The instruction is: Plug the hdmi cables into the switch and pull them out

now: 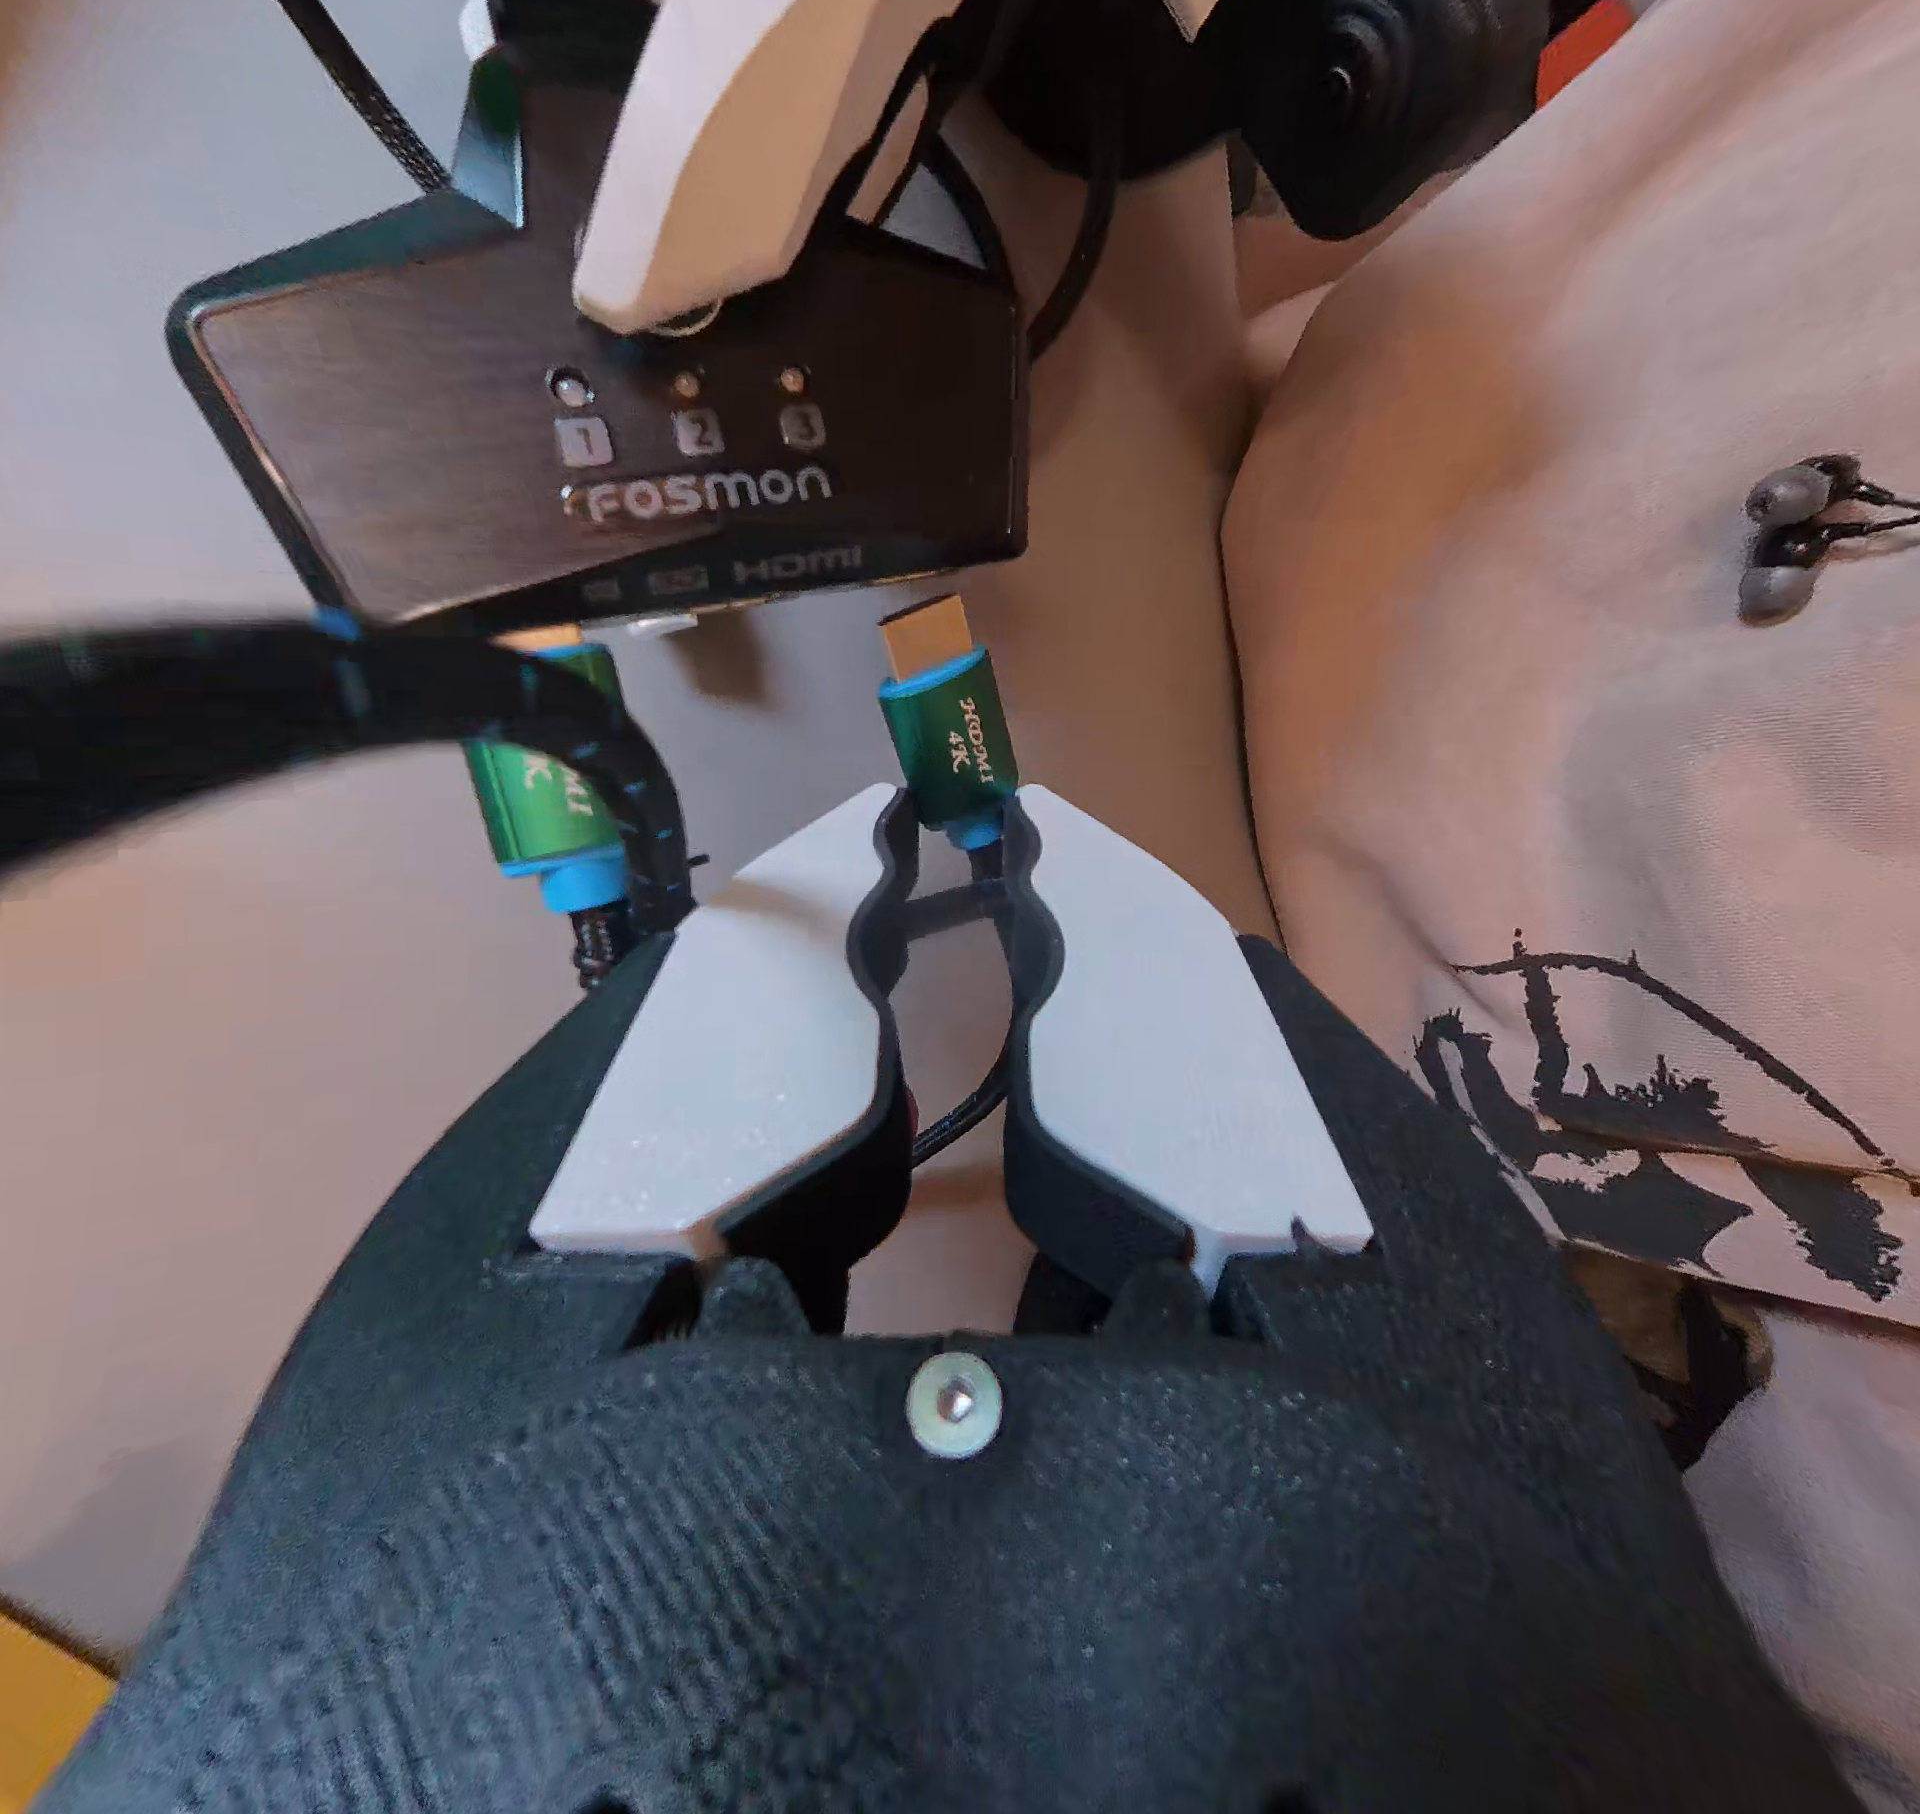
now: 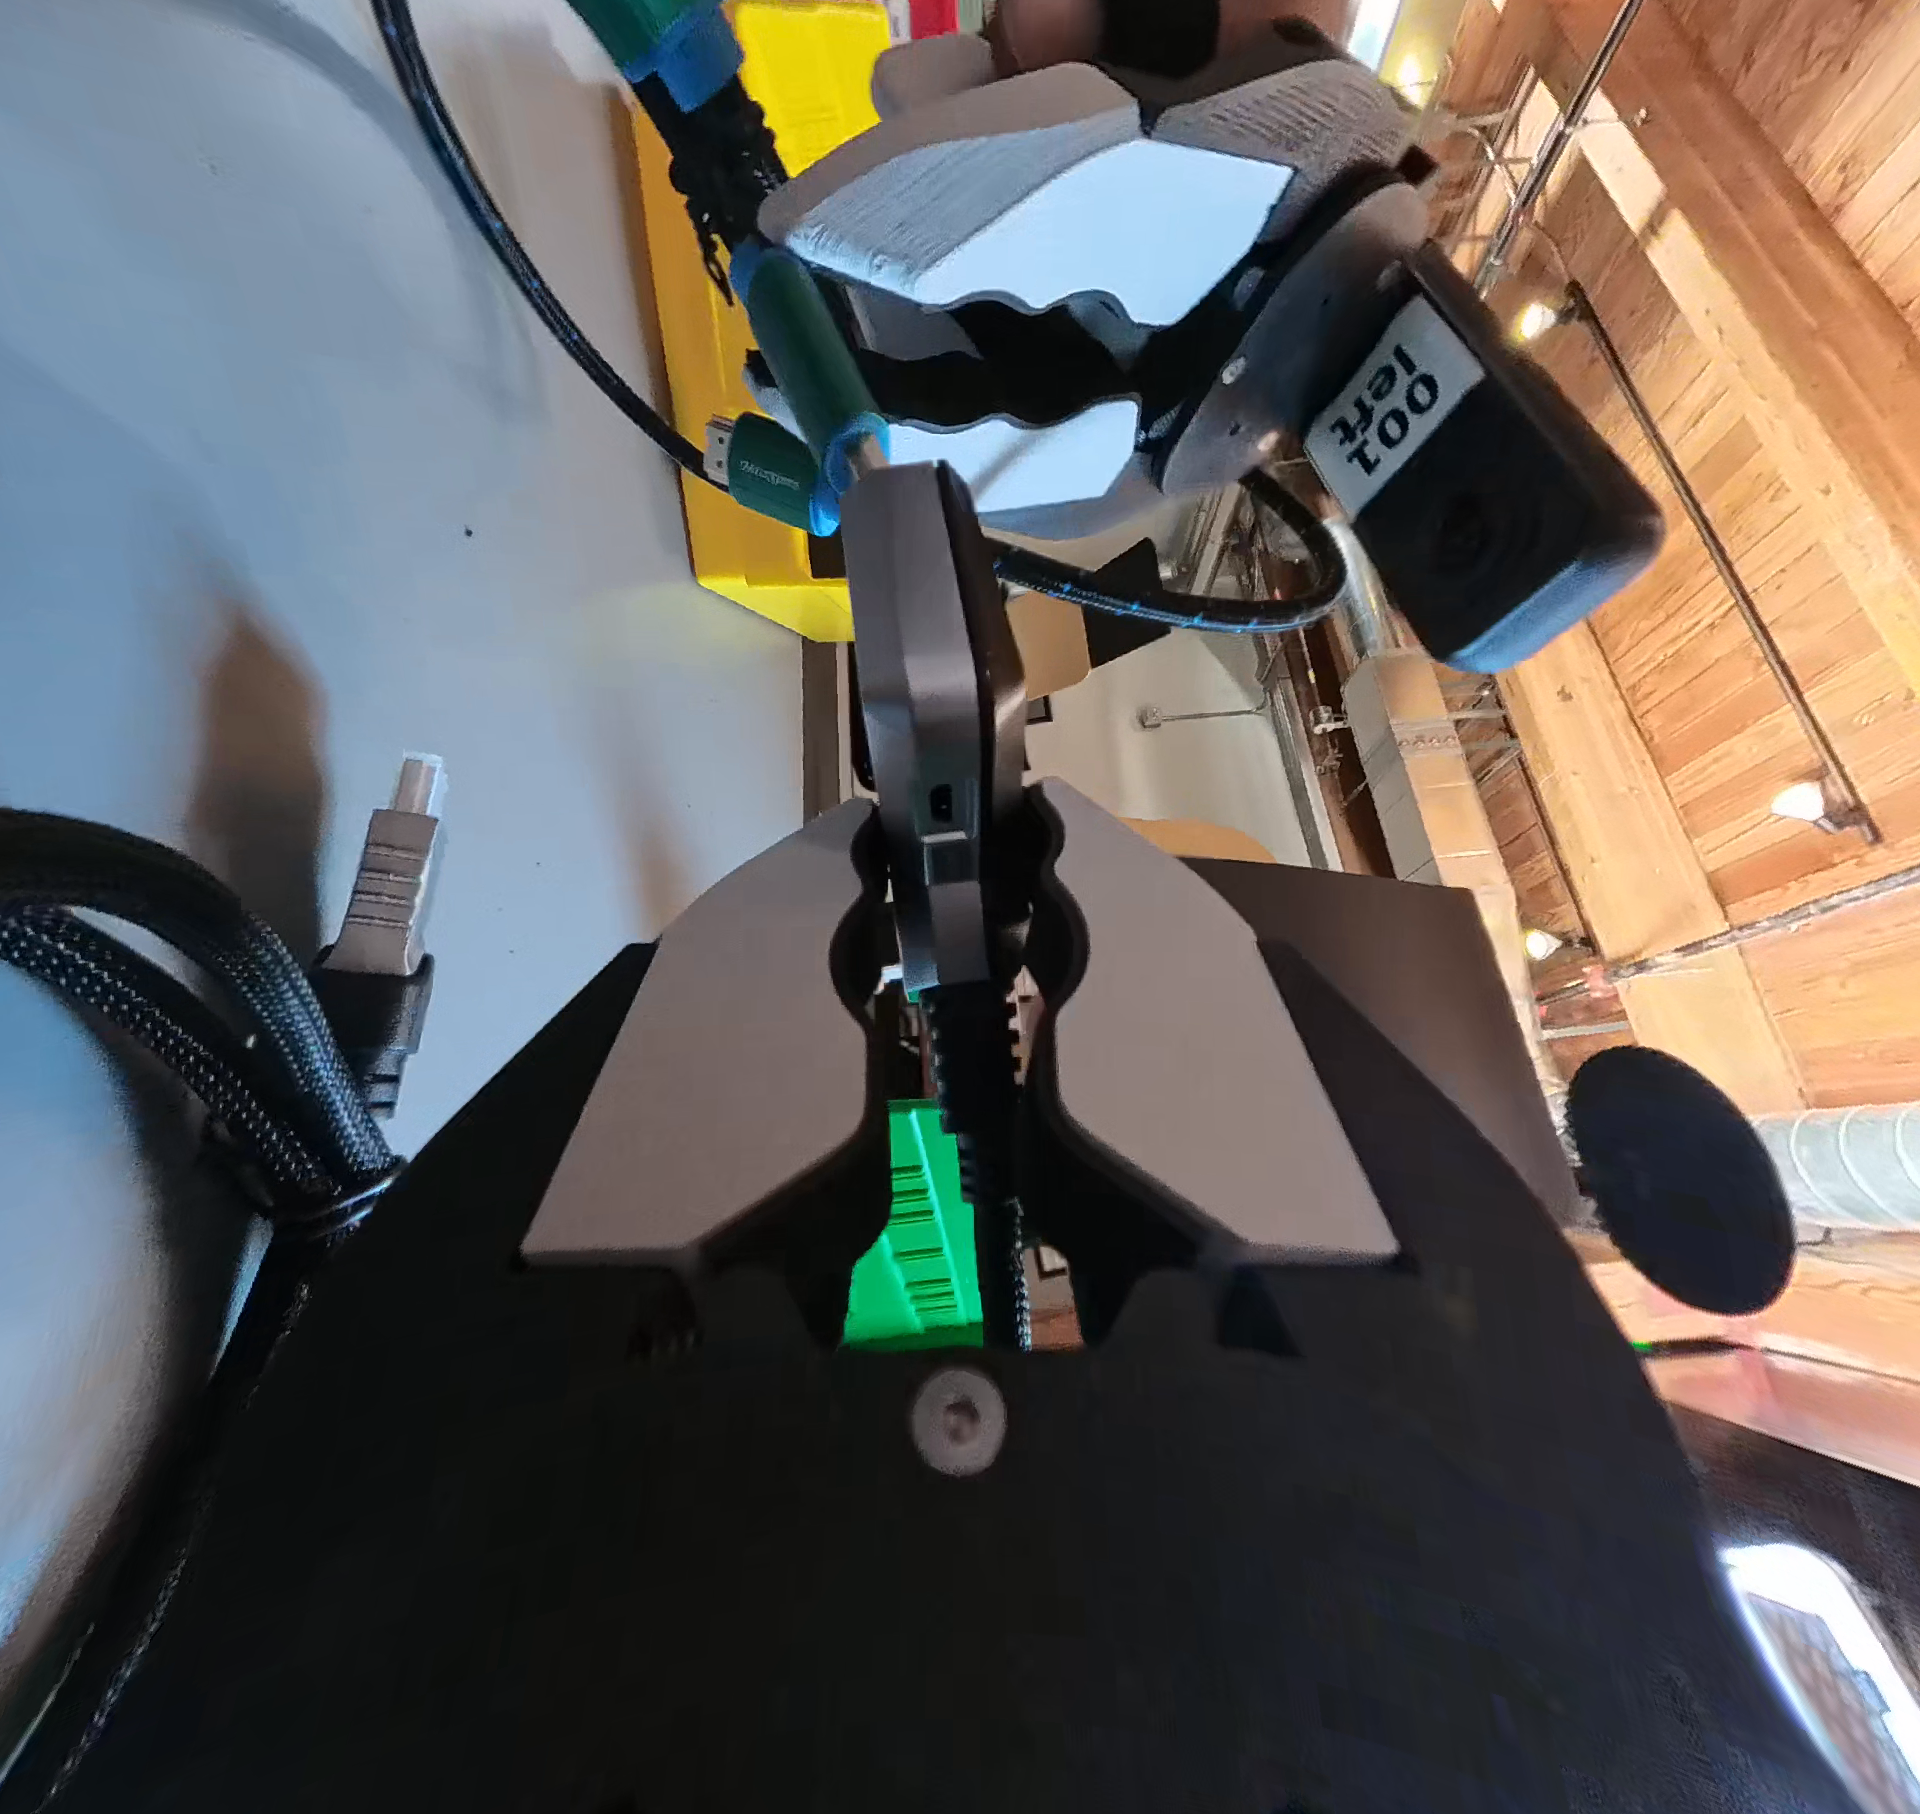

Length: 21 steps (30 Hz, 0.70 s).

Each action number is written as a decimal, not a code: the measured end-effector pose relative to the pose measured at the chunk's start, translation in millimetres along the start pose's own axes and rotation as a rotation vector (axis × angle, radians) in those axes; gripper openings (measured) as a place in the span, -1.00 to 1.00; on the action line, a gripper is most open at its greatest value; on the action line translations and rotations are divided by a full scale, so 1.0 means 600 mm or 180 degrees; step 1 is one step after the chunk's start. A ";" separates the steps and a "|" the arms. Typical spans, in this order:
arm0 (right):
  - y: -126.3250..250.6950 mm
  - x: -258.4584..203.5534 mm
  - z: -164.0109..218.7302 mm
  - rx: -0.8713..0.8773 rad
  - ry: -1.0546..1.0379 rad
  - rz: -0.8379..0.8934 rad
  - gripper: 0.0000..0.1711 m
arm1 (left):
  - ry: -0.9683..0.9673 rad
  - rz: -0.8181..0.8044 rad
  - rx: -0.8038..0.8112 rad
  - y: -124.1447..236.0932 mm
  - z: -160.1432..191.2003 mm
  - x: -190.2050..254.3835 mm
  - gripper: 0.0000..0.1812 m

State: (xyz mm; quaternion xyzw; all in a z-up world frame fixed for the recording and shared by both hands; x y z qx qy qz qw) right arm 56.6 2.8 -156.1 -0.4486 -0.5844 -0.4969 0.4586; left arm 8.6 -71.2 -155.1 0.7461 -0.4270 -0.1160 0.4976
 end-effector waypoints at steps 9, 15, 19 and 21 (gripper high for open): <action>0.002 -0.006 -0.006 -0.0034 0.0283 0.0004 -0.73 | -0.0404 -0.0243 -0.0439 -0.002 -0.004 0.003 -0.82; -0.002 -0.016 -0.013 -0.0033 0.0430 -0.0035 -0.73 | -0.0573 -0.0340 -0.0865 -0.008 0.001 0.005 -0.82; -0.004 -0.018 -0.011 -0.0059 0.0457 -0.0049 -0.73 | -0.0696 -0.0453 -0.1091 -0.011 0.001 0.003 -0.81; -0.004 -0.020 -0.006 -0.0084 0.0433 -0.0065 -0.73 | -0.0745 -0.0527 -0.1101 -0.014 -0.001 0.000 -0.81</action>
Point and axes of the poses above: each gripper's, where its closed fingertips meet, y back along the fingers, z out of its underside, x = y × z across the jaws, the point moved 3 cm from there along y, back along the fingers, and after that the axes turned 12 degrees about -z, right-handed, at the moved point
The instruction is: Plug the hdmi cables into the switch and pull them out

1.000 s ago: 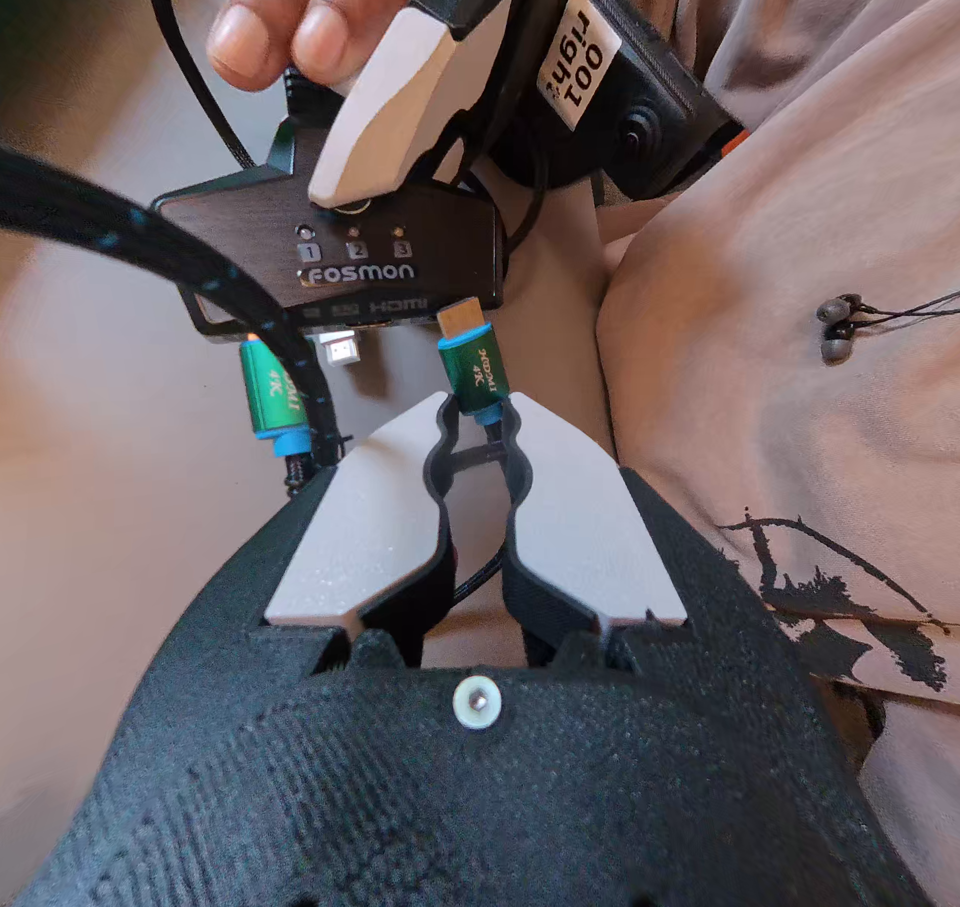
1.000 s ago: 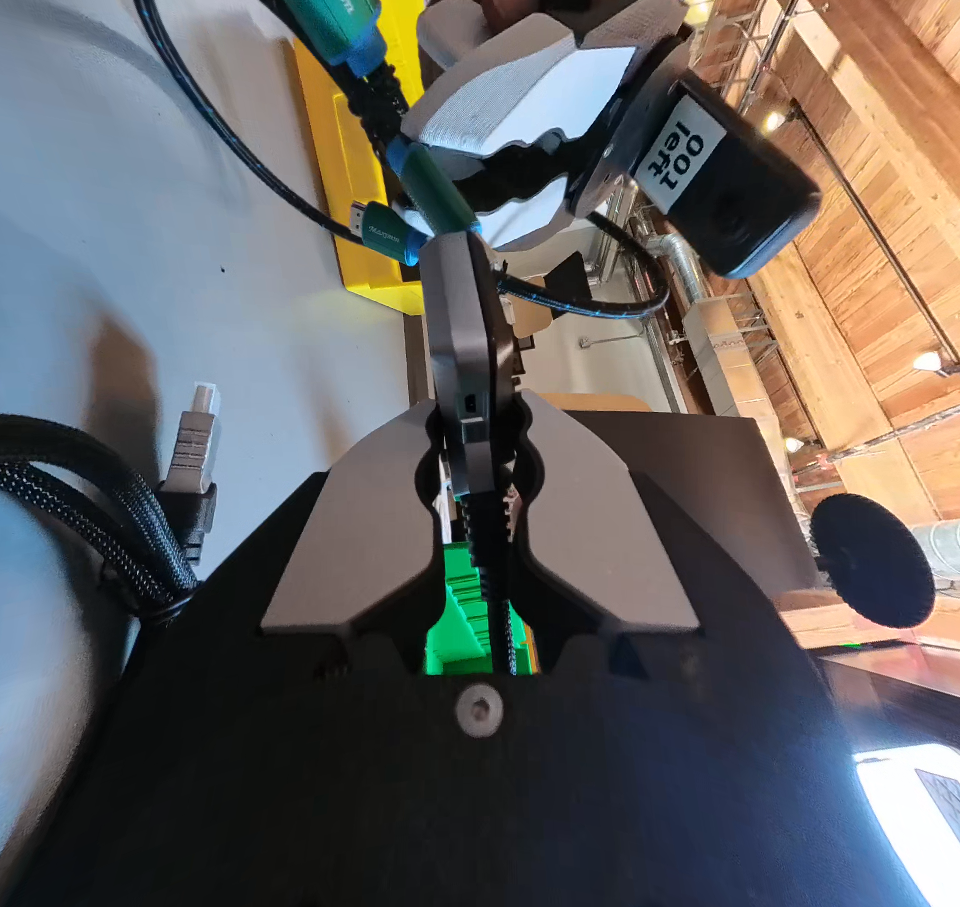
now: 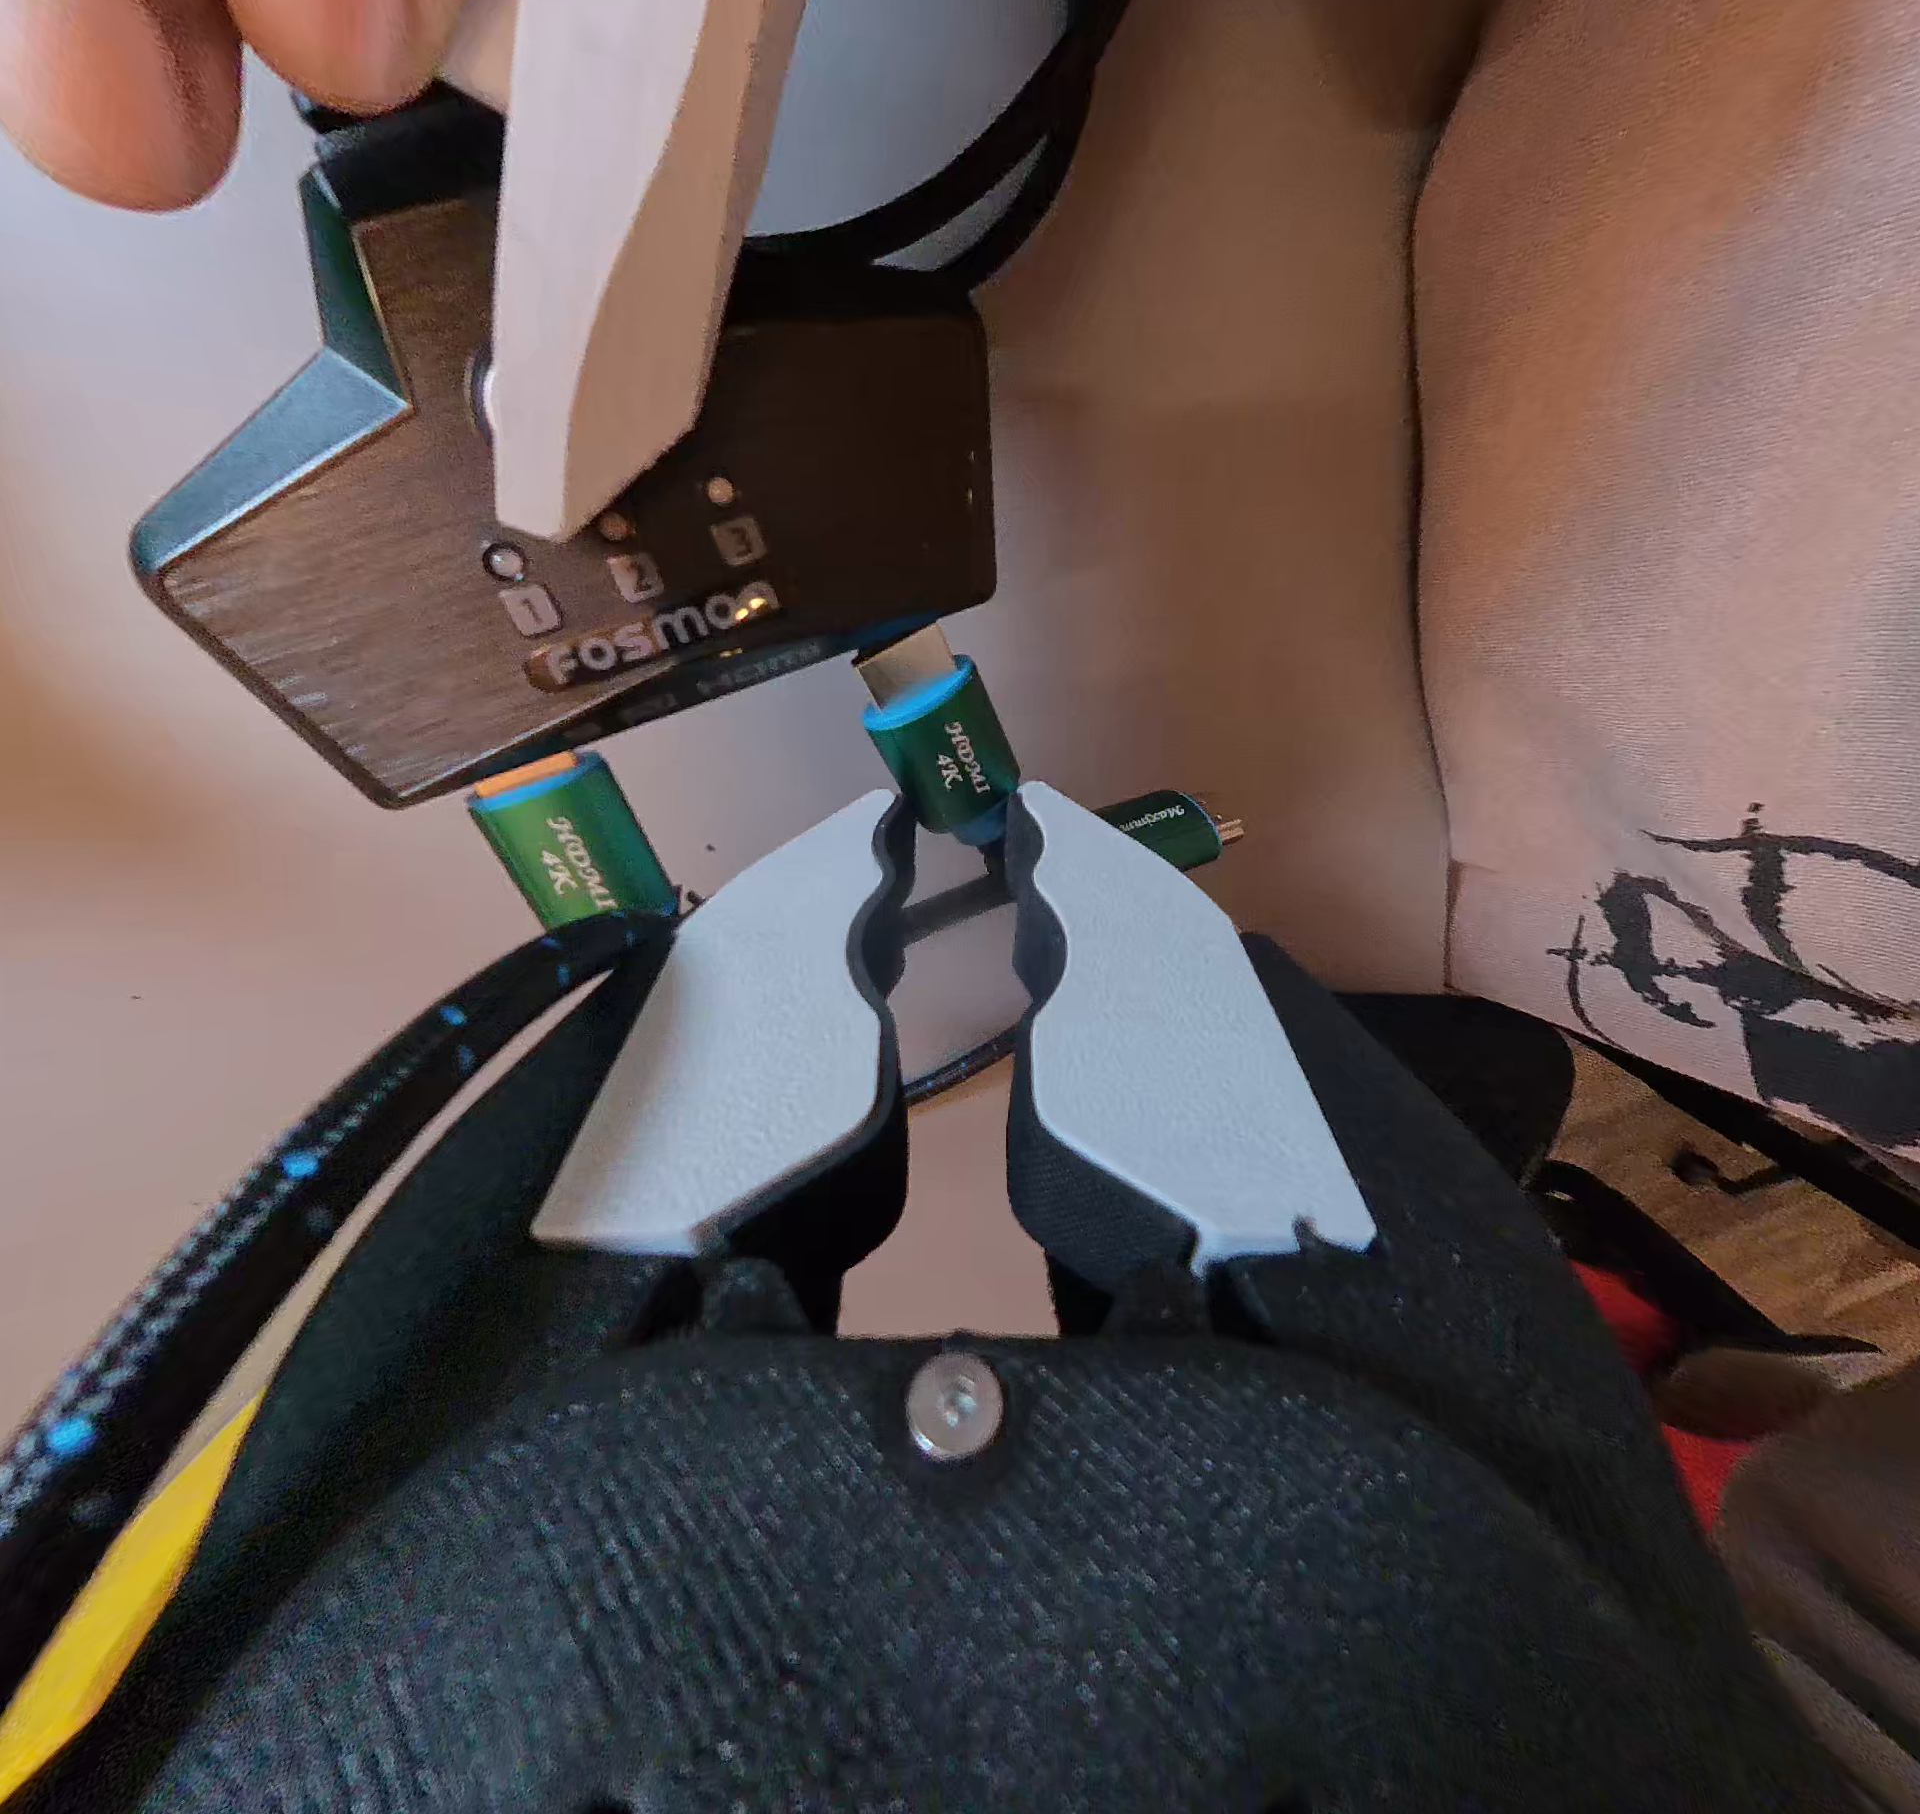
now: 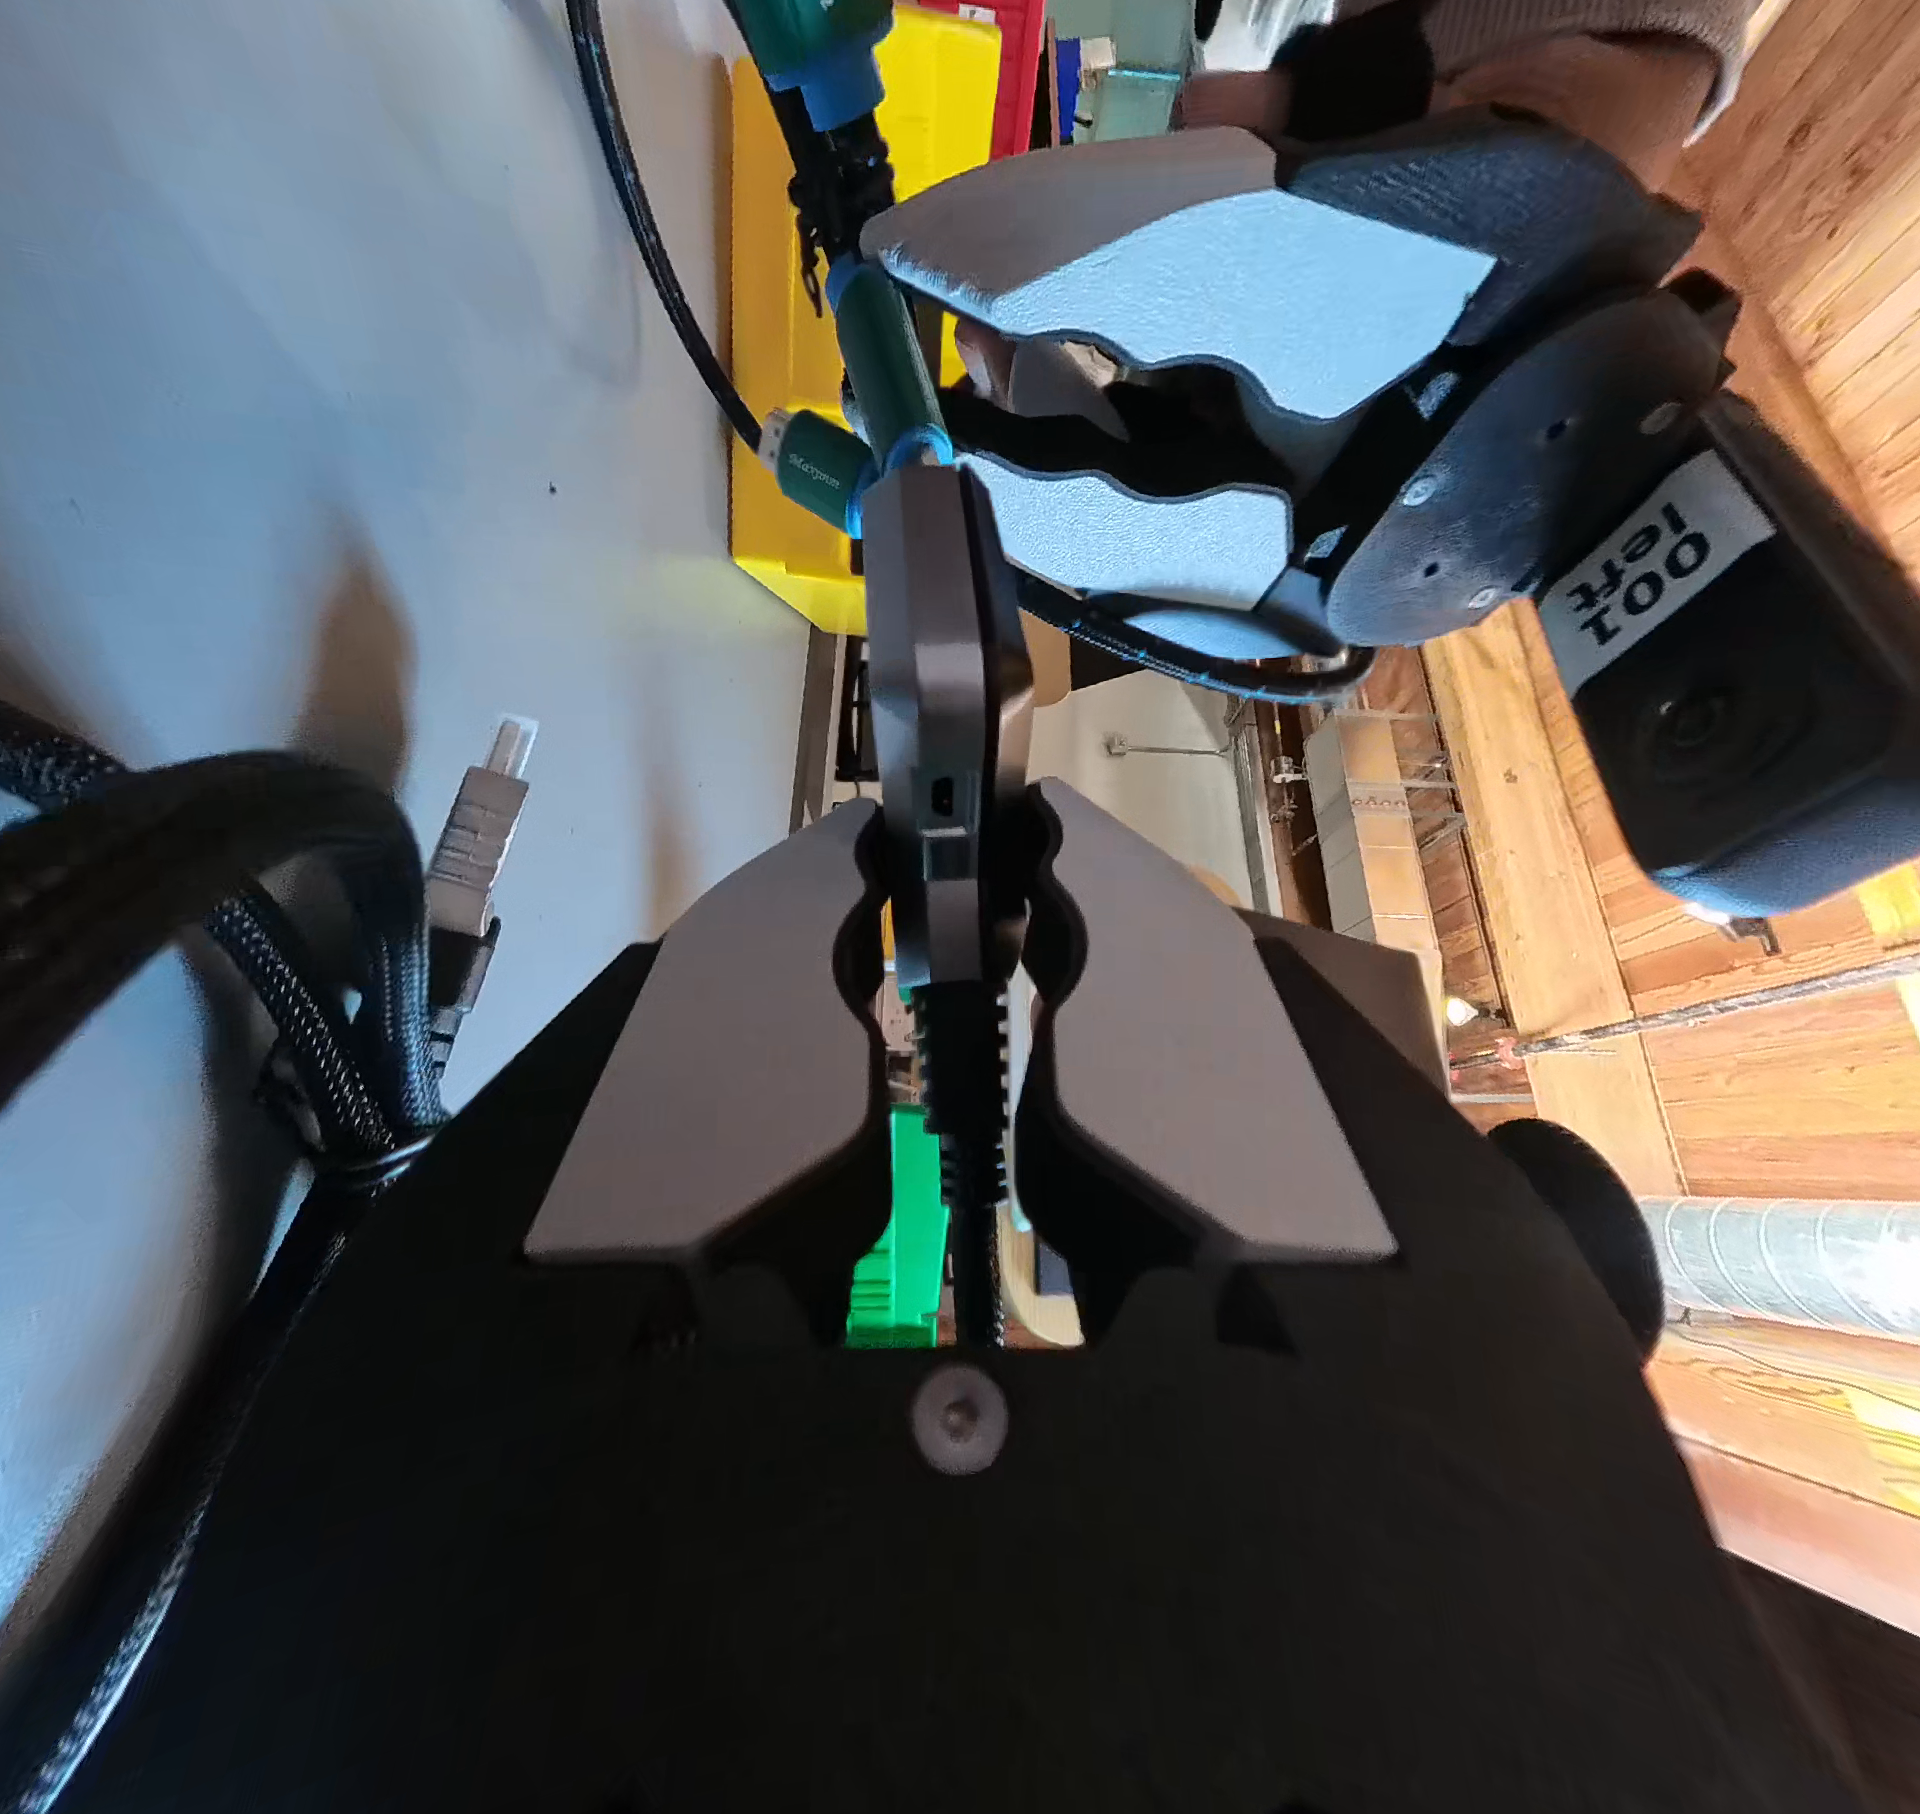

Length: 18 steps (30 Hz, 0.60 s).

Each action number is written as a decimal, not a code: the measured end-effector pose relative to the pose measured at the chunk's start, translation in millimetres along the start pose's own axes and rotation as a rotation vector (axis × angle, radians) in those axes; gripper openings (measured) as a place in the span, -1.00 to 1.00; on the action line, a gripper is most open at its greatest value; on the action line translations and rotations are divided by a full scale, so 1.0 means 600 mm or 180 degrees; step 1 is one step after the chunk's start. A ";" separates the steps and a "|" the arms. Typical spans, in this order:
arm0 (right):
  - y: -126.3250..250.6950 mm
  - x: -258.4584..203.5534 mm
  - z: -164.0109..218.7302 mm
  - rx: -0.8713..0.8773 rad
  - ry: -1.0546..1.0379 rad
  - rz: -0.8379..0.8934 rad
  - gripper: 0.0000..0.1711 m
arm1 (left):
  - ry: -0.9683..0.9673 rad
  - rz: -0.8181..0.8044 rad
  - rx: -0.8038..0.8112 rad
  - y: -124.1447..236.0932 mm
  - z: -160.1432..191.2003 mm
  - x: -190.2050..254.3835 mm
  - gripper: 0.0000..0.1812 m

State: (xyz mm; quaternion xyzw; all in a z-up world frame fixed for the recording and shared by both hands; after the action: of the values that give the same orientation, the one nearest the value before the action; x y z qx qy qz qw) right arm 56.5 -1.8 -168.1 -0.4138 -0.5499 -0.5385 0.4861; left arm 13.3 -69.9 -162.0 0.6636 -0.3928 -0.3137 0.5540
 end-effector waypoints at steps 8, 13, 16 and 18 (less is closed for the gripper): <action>-0.005 -0.012 0.028 -0.0120 -0.0134 -0.0116 -0.73 | 0.0183 -0.0424 0.0625 -0.011 0.005 -0.019 -0.81; -0.008 -0.017 0.036 -0.0157 -0.0203 -0.0186 -0.73 | 0.0262 -0.0858 0.1240 0.008 0.016 -0.020 -0.79; -0.011 -0.025 0.037 -0.0187 -0.0179 -0.0252 -0.73 | 0.0465 -0.0962 0.1659 0.031 0.029 -0.014 -0.70; -0.013 -0.029 0.038 -0.0197 -0.0188 -0.0291 -0.73 | 0.0578 -0.1026 0.1759 0.036 0.048 -0.008 -0.66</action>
State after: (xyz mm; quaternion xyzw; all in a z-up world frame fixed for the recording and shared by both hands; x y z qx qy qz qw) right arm 50.3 21.3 -185.3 -0.4187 -0.5655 -0.5645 0.4316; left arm -17.3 -81.7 -146.2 0.8676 -0.3020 -0.2185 0.3290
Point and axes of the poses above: each gripper's, where its closed fingertips meet, y back along the fingers, z out of its underside, x = y × z across the jaws, the point moved 3 cm from there along y, back along the fingers, and after that the axes turned 12 degrees about -z, right-handed, at the moved point
